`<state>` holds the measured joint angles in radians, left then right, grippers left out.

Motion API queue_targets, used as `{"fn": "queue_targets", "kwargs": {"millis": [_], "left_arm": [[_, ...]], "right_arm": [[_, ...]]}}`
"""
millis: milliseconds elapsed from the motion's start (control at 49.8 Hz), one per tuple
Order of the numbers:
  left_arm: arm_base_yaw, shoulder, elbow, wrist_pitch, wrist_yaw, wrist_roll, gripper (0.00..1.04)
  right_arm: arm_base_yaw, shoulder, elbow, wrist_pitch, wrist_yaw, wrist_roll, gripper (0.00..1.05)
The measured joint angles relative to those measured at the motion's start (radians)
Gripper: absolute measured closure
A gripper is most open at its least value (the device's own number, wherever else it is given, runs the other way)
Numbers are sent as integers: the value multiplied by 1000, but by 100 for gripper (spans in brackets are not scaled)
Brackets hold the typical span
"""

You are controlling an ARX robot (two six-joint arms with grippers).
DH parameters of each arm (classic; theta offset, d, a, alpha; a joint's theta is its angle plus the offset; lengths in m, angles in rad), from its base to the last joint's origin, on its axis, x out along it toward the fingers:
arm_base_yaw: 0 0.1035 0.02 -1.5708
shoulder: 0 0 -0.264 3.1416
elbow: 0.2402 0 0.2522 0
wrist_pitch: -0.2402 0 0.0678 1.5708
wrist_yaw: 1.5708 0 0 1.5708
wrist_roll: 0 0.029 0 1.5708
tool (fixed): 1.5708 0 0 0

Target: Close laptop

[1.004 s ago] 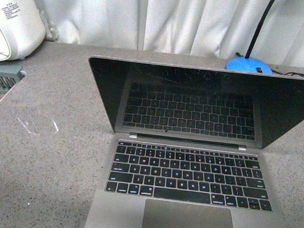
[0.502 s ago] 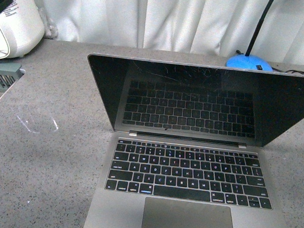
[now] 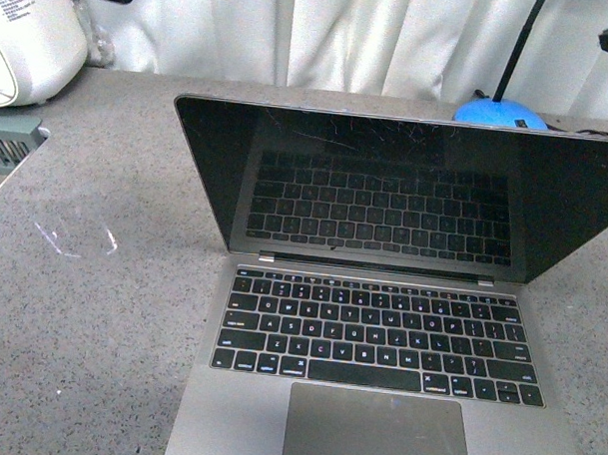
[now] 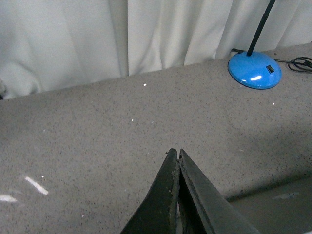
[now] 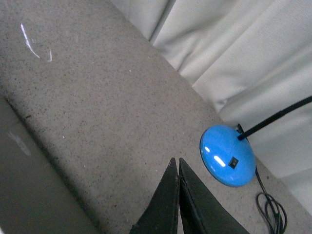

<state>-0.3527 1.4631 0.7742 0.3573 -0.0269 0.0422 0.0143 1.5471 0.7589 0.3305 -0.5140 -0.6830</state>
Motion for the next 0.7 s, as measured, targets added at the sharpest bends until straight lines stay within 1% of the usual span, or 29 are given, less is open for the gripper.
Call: {"fn": "queue_targets", "kwargs": {"millis": [100, 221, 482, 703], "left_arm": [[12, 46, 59, -39, 32, 19, 101], [22, 107, 82, -65, 68, 62, 101], [25, 180, 91, -92, 105, 137, 101], [-2, 185, 96, -126, 121, 168, 101]], "right_arm": [[35, 56, 77, -33, 0, 6, 103], [64, 118, 117, -45, -1, 15, 103], [95, 199, 134, -60, -3, 31, 103], [109, 200, 110, -60, -3, 49, 103]]}}
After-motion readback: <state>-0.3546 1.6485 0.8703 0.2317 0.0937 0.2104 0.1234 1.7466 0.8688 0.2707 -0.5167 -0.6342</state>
